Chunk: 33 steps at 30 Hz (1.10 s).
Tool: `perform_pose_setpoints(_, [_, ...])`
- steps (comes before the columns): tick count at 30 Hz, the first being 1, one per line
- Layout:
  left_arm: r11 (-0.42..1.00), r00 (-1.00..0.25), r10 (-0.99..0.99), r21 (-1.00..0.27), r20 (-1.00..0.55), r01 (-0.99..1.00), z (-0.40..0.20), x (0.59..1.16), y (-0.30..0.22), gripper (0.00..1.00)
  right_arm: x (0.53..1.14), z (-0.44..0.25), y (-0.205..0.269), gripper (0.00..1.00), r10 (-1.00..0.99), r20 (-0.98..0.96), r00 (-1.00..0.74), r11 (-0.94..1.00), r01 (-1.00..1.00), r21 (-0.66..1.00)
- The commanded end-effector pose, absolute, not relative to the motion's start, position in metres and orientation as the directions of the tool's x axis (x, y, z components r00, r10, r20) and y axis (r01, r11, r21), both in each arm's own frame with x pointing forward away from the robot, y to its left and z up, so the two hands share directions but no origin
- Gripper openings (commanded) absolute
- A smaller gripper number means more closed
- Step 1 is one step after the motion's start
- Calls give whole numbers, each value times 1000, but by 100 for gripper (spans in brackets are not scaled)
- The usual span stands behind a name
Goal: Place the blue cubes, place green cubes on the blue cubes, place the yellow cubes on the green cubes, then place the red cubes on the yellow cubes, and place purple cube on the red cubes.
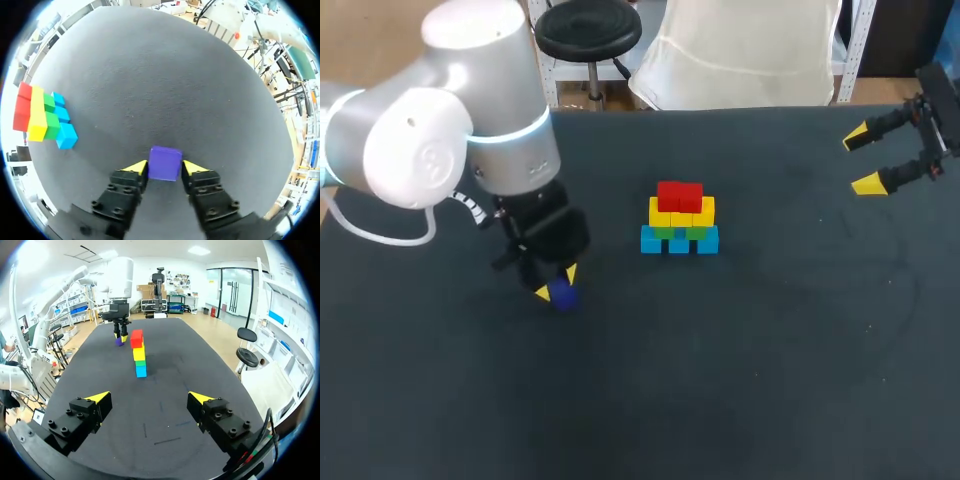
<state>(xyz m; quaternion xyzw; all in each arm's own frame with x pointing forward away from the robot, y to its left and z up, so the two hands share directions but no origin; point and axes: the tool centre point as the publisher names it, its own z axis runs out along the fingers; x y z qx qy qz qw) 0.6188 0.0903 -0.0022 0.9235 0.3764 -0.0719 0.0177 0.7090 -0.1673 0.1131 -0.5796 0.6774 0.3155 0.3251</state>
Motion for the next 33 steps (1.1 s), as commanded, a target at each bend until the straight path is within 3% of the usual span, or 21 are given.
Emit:
perform_pose_setpoints(1, [-715, 705, 695, -28, -142, 699, 1, 622, 88, 0, 710, 113, -167, 100, -579, -807, -116, 128, -991, 50])
perform_pose_setpoints(8, [-653, 645, 748, 5, -157, 758, 32, 615, 75, 0, 710, 113, -167, 100, -579, -807, -116, 128, -991, 50])
perform_pose_setpoints(22, [-433, 414, 897, -112, -157, 894, 135, 613, 29, 0, 710, 113, -167, 100, -579, -807, -116, 128, -991, 50])
perform_pose_setpoints(33, [-411, 403, 909, -64, -108, 909, 177, 642, -28, 0, 710, 113, -167, 100, -579, -807, -116, 128, -991, 50])
